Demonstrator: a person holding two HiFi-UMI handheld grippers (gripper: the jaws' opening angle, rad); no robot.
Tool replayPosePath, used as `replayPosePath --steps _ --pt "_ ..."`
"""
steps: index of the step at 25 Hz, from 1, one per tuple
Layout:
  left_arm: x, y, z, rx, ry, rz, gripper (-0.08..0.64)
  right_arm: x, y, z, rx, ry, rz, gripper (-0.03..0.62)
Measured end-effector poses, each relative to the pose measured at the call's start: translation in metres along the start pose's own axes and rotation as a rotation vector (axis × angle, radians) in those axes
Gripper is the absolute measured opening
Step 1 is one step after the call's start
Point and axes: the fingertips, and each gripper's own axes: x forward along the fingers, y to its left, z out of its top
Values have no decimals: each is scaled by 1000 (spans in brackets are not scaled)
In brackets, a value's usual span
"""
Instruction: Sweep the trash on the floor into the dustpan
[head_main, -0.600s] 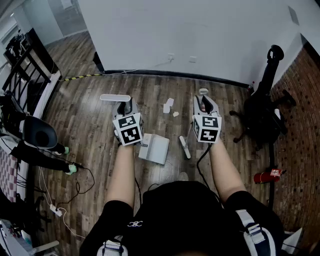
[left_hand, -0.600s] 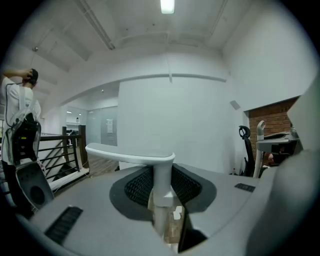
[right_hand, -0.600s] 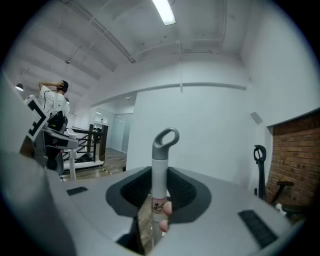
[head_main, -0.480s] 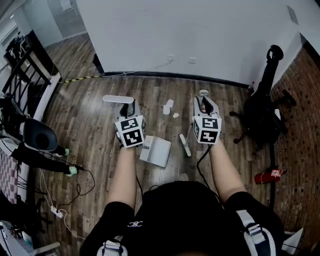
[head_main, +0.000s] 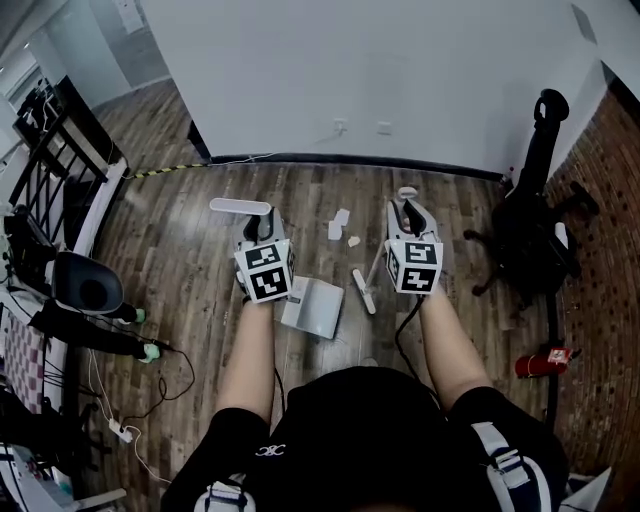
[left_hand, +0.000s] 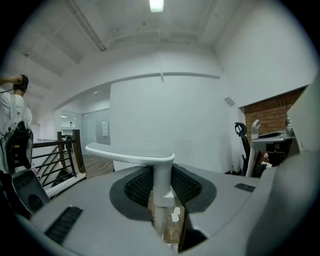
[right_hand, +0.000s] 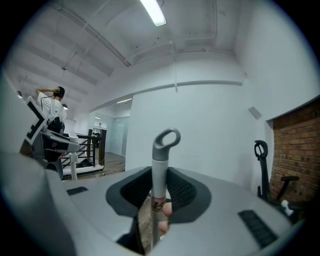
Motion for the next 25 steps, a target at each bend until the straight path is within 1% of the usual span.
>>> replayPosePath --steps 2,7,11,15,19,22,25 --pt "7 -6 4 6 -5 22 109 8 -11 -1 10 1 13 102" --pt "16 -22 9 14 -27 120 107 24 -47 -6 58 4 60 101" --pt "41 -33 18 3 -14 146 109 41 -69 -10 63 2 108 101" --pt "68 -34 22 -18 0 171 107 61 -84 -22 55 24 127 100" --pt "100 -31 24 -62 29 204 107 85 -101 -25 11 28 123 101" --pt "127 -28 24 -85 29 222 109 112 -113 -25 -6 26 103 100" --pt "161 -25 16 -110 42 206 109 146 -126 -27 -24 32 71 100"
